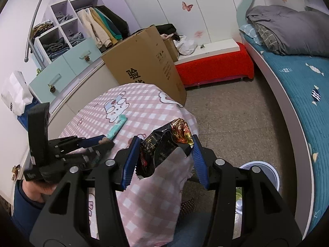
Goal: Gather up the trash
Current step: 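Carry both items over the wastebasket and open both tools to drop them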
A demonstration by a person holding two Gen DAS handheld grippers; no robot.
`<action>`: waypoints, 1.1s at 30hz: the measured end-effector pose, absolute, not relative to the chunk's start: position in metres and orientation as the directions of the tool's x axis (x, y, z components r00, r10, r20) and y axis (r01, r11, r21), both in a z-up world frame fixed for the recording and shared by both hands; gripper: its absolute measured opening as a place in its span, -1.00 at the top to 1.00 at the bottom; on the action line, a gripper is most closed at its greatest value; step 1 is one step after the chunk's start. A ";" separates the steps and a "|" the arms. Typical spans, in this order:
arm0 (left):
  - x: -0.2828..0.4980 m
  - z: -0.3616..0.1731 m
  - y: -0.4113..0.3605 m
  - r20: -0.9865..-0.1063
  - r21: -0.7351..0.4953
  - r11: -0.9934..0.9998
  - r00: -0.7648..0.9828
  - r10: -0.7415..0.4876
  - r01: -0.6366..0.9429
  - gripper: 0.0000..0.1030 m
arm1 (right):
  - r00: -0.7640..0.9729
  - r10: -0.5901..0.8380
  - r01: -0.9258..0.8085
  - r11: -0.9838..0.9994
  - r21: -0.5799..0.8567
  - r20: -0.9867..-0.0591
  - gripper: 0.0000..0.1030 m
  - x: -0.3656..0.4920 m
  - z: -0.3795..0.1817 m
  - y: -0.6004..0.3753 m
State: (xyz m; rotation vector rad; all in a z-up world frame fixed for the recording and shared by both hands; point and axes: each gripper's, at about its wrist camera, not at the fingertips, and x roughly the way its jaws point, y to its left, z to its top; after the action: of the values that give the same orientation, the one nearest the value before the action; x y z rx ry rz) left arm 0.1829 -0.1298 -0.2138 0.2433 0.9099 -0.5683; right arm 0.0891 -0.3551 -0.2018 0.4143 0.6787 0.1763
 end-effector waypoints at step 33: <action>0.109 -0.282 -0.369 -0.800 -0.312 0.766 0.279 -0.531 0.562 0.60 | 0.714 0.174 0.356 0.744 0.566 -0.678 0.04 0.050 -0.324 -0.561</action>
State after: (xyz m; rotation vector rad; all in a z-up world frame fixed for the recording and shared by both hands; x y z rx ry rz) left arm 0.1087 -0.3692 -0.2815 0.0340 1.0588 -0.7329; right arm 0.0495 -0.5605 -0.3240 0.7441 0.7866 -0.1119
